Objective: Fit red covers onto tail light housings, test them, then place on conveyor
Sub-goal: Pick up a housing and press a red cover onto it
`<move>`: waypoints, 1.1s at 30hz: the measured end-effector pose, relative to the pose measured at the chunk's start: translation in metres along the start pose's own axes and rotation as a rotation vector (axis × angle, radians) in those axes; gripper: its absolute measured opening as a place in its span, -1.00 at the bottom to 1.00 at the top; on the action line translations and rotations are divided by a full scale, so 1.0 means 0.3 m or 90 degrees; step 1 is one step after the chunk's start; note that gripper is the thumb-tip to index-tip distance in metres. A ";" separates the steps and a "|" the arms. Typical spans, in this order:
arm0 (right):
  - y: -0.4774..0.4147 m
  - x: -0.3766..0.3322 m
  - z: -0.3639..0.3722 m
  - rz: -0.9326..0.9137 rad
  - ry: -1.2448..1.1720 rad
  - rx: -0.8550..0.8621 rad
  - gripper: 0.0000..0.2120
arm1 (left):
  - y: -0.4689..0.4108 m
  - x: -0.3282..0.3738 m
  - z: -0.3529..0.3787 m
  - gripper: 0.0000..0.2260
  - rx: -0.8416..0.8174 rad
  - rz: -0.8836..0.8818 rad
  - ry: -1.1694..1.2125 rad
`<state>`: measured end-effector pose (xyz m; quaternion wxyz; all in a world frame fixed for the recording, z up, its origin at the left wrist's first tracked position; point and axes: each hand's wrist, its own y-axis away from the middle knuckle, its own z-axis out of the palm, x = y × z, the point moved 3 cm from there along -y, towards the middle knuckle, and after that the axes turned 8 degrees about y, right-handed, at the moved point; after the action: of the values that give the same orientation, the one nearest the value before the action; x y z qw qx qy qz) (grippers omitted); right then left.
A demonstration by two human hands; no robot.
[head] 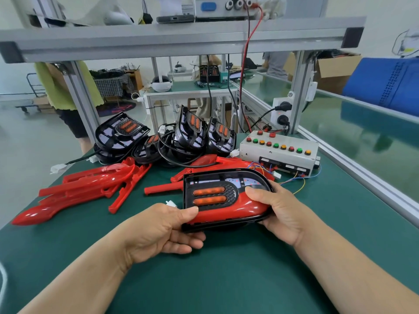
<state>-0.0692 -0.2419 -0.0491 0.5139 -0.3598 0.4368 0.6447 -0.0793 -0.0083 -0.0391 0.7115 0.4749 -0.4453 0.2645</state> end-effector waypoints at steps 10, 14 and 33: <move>0.002 -0.003 -0.003 -0.002 0.011 -0.005 -0.43 | -0.006 -0.005 0.005 -0.52 0.031 0.029 -0.027; 0.001 -0.005 -0.007 -0.004 0.016 0.000 -0.36 | -0.004 -0.005 0.009 -0.52 0.037 0.038 -0.036; -0.009 -0.008 -0.024 -0.011 0.039 0.027 -0.40 | 0.011 0.006 0.014 -0.53 -0.026 0.034 -0.101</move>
<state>-0.0659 -0.2491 -0.0498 0.5134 -0.3718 0.4631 0.6195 -0.0826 -0.0110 -0.0354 0.6764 0.4673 -0.5181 0.2360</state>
